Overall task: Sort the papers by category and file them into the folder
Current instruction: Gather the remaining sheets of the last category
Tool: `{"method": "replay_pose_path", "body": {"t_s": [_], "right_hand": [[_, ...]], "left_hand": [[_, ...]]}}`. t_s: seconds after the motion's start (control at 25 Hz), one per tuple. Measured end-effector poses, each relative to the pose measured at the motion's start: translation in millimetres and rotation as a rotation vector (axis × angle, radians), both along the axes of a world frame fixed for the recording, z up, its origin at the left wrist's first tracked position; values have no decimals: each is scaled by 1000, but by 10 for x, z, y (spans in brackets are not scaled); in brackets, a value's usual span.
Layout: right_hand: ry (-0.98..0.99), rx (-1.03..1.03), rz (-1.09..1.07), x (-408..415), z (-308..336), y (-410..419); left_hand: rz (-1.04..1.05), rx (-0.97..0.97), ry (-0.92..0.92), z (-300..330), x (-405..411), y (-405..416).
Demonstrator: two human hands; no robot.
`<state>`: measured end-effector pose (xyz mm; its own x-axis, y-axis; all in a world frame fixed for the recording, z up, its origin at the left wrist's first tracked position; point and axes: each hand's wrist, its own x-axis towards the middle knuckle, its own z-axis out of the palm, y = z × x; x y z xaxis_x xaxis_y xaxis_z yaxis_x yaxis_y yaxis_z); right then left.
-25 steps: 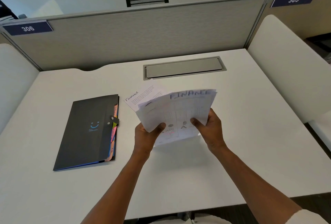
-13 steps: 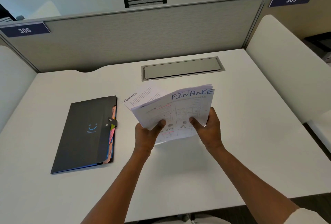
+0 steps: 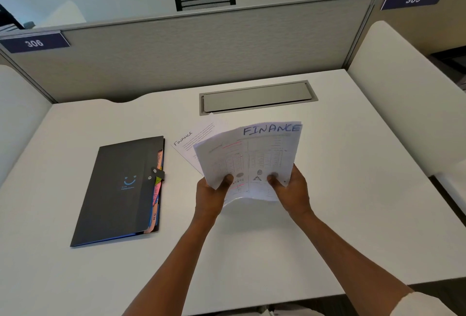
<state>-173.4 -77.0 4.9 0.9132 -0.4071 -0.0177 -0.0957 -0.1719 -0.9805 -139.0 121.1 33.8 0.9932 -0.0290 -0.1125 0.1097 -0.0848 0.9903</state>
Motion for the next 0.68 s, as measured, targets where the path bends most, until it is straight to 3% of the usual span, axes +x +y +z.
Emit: {"method": "replay_pose_path", "body": {"t_s": [0.36,0.52,0.68], "right_hand": [[174,-167,223,309,-95,114],[248,-211,96,661,-193,155],[359,-522,78,1132,-236,87]], "left_hand": [[63,164,154,-389,109,421],[126,212,301,-561,148,720],[185,196,390,-713,85,929]]}}
